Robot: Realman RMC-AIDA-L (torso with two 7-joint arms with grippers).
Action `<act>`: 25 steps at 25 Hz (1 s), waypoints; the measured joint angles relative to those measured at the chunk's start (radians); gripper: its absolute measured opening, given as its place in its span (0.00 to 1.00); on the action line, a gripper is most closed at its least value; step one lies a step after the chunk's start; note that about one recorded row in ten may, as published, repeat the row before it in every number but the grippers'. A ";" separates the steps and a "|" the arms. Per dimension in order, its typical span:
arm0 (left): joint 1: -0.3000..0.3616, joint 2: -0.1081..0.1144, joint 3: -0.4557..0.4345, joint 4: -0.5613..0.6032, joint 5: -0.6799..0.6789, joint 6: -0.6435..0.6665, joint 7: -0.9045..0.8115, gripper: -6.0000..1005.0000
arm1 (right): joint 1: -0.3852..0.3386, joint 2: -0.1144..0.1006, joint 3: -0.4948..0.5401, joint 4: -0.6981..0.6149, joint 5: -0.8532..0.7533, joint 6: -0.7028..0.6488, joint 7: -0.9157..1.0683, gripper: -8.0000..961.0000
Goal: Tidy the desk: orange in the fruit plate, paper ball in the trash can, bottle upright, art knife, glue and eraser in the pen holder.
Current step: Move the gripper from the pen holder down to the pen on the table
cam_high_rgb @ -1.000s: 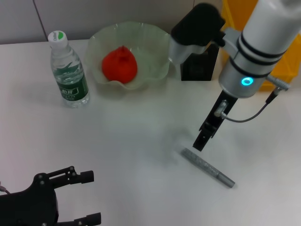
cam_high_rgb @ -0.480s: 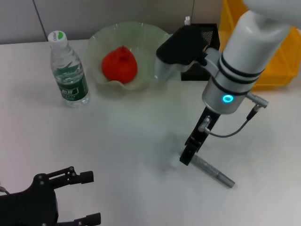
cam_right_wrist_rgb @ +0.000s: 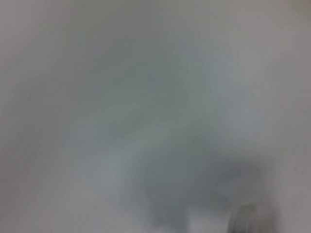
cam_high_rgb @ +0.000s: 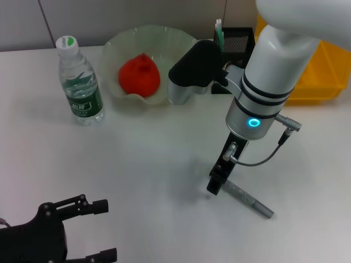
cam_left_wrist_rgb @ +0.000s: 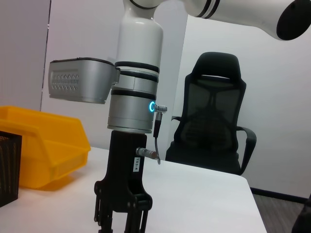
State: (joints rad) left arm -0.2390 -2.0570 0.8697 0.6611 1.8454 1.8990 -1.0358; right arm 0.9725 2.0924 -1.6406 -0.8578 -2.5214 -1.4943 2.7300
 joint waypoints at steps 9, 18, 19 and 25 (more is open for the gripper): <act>0.000 0.000 0.001 0.000 0.000 0.002 0.000 0.80 | 0.000 0.000 -0.004 0.002 0.000 0.005 0.011 0.50; 0.000 0.000 0.001 0.000 0.000 0.002 0.001 0.80 | 0.010 0.000 -0.010 0.045 0.000 0.029 0.011 0.31; 0.000 0.000 0.002 0.000 0.000 0.002 0.000 0.80 | 0.011 0.000 -0.013 0.048 0.000 0.032 0.011 0.31; 0.000 0.000 0.002 0.000 0.000 0.001 0.000 0.80 | 0.014 0.000 -0.031 0.052 0.000 0.040 0.015 0.28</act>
State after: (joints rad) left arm -0.2391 -2.0570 0.8716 0.6611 1.8453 1.8998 -1.0353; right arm 0.9863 2.0923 -1.6714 -0.8055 -2.5214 -1.4538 2.7448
